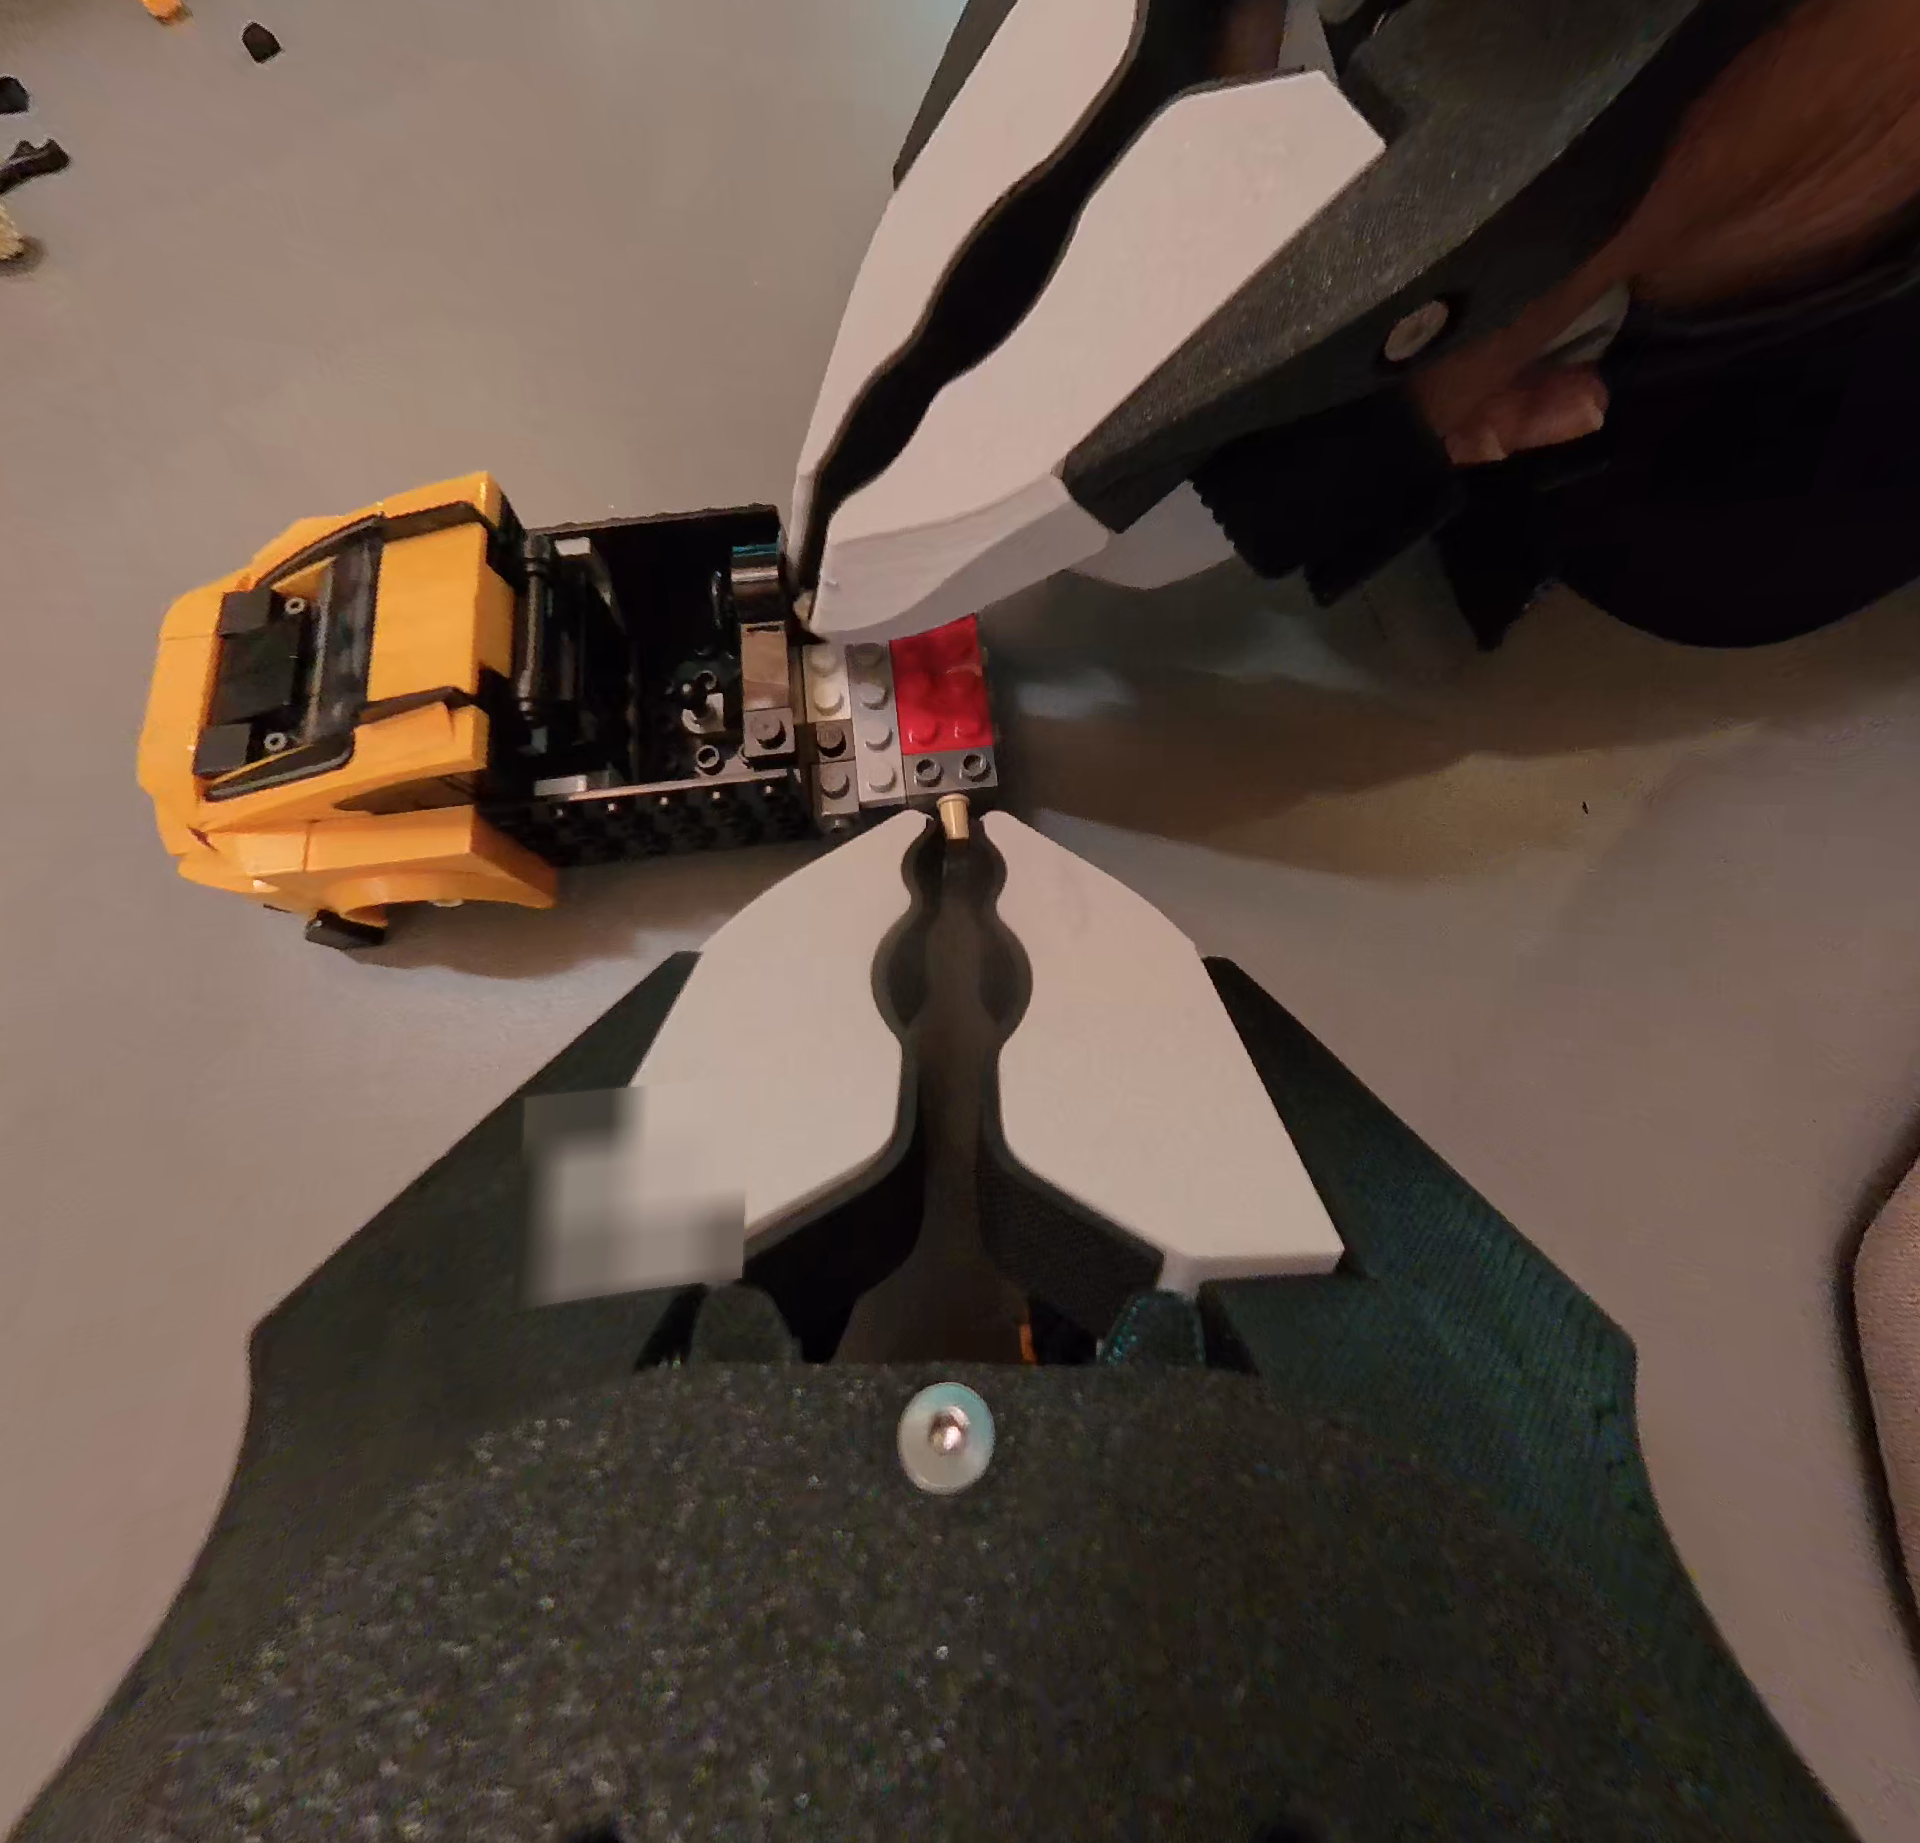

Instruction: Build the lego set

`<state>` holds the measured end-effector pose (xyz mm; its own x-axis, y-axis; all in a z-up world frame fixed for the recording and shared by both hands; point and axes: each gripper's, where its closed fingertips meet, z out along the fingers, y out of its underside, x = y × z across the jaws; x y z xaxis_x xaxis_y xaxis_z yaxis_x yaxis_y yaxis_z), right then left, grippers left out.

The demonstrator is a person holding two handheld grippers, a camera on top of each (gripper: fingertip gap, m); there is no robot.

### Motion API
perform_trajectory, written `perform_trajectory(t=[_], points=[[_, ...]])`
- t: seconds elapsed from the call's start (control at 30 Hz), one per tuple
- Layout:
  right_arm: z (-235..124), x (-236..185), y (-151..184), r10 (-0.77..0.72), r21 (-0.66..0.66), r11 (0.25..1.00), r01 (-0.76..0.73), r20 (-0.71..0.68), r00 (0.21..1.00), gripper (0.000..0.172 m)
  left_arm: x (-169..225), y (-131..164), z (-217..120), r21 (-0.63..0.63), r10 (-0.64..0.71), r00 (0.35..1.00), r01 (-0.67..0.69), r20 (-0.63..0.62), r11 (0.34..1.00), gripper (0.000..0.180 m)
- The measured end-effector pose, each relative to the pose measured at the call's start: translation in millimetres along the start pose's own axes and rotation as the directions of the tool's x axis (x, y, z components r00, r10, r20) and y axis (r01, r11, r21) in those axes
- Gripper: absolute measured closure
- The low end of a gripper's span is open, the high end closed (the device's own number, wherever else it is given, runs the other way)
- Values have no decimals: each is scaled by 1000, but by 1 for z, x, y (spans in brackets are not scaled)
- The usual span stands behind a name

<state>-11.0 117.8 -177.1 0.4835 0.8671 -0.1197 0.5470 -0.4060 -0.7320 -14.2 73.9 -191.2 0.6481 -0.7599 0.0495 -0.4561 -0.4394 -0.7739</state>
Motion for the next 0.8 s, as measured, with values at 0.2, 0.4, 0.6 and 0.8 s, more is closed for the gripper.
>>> perform_trajectory(t=[0.2, 0.4, 0.6, 0.8], points=[[1, 0, 2, -19, -16, 1000, 19, -4, 1000, 165, 0, 0, 0, -1, 2, 1000, -2, 0, 1000, 176], [1, 0, 3, -38, -28, 999, 38, -5, 999, 161, 0, 0, 0, 0, 1, 1000, -1, -1, 1000, 176], [-5, -1, -1, -27, -4, 1000, 27, 24, 999, 158, 0, 0, 0, 2, -1, 1000, 1, -3, 1000, 176], [-9, 2, -2, -76, -21, 997, 77, 36, 996, 167, 0, 0, 0, 0, 6, 1000, -6, 1, 1000, 176]])
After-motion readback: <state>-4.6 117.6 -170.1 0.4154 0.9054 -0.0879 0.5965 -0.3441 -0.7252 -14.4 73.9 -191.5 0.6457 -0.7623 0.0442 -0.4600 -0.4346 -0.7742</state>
